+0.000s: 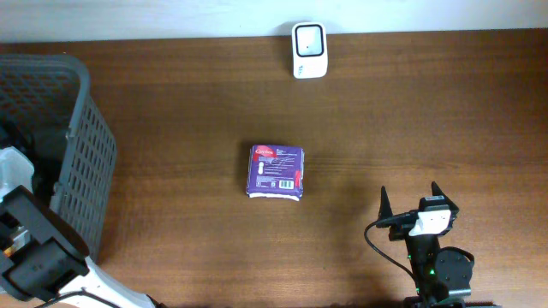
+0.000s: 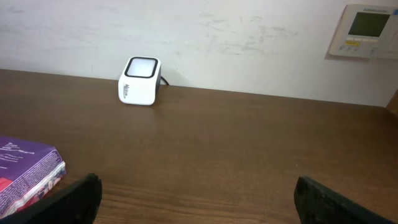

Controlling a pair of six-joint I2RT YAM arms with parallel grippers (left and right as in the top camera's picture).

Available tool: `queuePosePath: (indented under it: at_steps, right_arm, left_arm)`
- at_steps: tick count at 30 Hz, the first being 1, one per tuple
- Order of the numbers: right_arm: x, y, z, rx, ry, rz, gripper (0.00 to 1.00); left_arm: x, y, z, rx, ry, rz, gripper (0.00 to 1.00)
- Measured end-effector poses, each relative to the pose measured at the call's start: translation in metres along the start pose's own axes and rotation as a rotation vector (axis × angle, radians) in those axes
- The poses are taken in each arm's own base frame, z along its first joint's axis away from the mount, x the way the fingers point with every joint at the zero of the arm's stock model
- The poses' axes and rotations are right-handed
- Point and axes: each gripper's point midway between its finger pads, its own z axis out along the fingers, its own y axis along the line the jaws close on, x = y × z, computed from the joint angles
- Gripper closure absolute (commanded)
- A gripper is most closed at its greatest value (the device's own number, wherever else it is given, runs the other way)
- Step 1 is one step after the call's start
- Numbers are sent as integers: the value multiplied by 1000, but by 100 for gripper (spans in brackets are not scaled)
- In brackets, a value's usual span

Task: Scan the item barcode
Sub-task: 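Return the left gripper to the basket and grasp the green box, then place the green box upright right of the purple pack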

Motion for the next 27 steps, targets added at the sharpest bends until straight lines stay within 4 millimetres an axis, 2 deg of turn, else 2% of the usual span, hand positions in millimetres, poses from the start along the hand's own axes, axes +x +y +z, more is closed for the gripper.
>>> queuePosePath:
  at_steps: [2,5,6,9,10,11,14,15,16,18,19,20,21,22,23,25,26,27]
  right_arm:
    - [0,0,0,0,0,0,2]
    - [0,0,0,0,0,0,2]
    - [0,0,0,0,0,0,1]
    - [0,0,0,0,0,0,2]
    - [0,0,0,0,0,0,2]
    - [0,0,0,0,0,0,2]
    - [0,0,0,0,-1,0,2]
    - [0,0,0,0,0,0,2]
    - [0,0,0,0,0,0,2]
    - [0,0,0,0,0,0,2]
    - [0,0,0,0,0,0,2]
    - [0,0,0,0,0,0,2]
    - [0,0,0,0,0,0,2]
    - [0,0,0,0,0,0,2]
    - [0,0,0,0,0,0,2]
    - [0,0,0,1,-1,0,2]
    - [0,0,0,0,0,0,2]
    - [0,0,0,0,-1,0,2]
  left_arm:
    - [3,2,2,-5,6,-1,69]
    - [3,2,2,-7,5,-1,85]
    - [3,2,2,-7,4,-1,88]
    - [3,3,-2,-8,8,0,85]
    - [-1,3,-13,7,-13,-4,86]
    - [-10,1,-34,39,-59,-13,85]
    - [-35,-10,-118,204,-214,-44,85]
    - [-43,-16,-169,323,-291,-51,85]
    - [-47,-22,-211,429,-352,-50,87]
    - [-36,-41,-293,717,-433,8,87]
    - [-25,-48,-328,831,-464,48,87]
    - [4,-57,-378,985,-485,120,86]
    - [36,-65,-409,1087,-471,189,86]
    - [59,-72,-426,1146,-454,246,86]
    - [105,-89,-446,1239,-388,362,86]
    - [184,-121,-459,1336,-231,557,86]
    - [228,-141,-456,1345,-142,655,85]
    - [274,-162,-442,1319,-48,752,85]
